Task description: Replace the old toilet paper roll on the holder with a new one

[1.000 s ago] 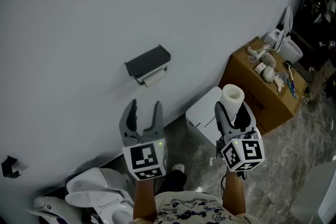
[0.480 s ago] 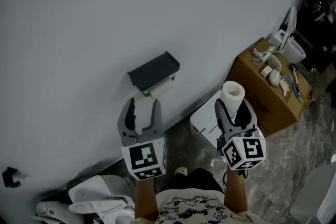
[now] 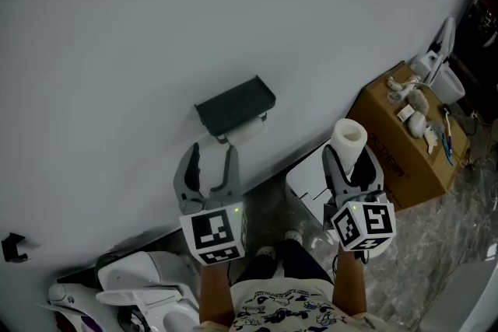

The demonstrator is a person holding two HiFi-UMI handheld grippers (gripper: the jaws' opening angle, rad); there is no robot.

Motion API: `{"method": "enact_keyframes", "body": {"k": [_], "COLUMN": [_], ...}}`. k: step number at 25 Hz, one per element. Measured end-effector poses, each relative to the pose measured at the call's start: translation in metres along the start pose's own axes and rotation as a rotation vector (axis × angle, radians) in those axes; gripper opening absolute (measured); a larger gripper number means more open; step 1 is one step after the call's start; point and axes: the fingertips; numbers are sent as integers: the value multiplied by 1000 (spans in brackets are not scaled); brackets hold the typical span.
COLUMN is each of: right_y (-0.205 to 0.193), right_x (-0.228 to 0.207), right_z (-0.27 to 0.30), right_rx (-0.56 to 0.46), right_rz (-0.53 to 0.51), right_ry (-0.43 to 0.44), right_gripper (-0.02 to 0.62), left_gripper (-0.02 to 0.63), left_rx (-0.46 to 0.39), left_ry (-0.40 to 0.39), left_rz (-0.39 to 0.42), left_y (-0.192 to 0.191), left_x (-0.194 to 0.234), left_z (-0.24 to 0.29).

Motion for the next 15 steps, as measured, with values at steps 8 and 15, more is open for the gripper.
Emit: {"method": "enact_keyframes", "body": {"k": [8,15], "right_y": [9,7], "right_x": [-21,-30], "right_z": [34,54], "right_rx": [18,33], "right_rz": [-14,-22], "right_ry": [71,109], "right_gripper": [311,311], "left_gripper": [238,238], "left_rx": [5,46], "left_ry": [46,111], "left_rz": [39,132], "left_y": [15,11], "left_x": [-15,-18], "left_z": [21,33]}}
Point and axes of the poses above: the fingertips, and each gripper's own axes: z forward along the fingers, x to its left, y out of its top, and after that the axes turned 6 degrees about x, right-handed
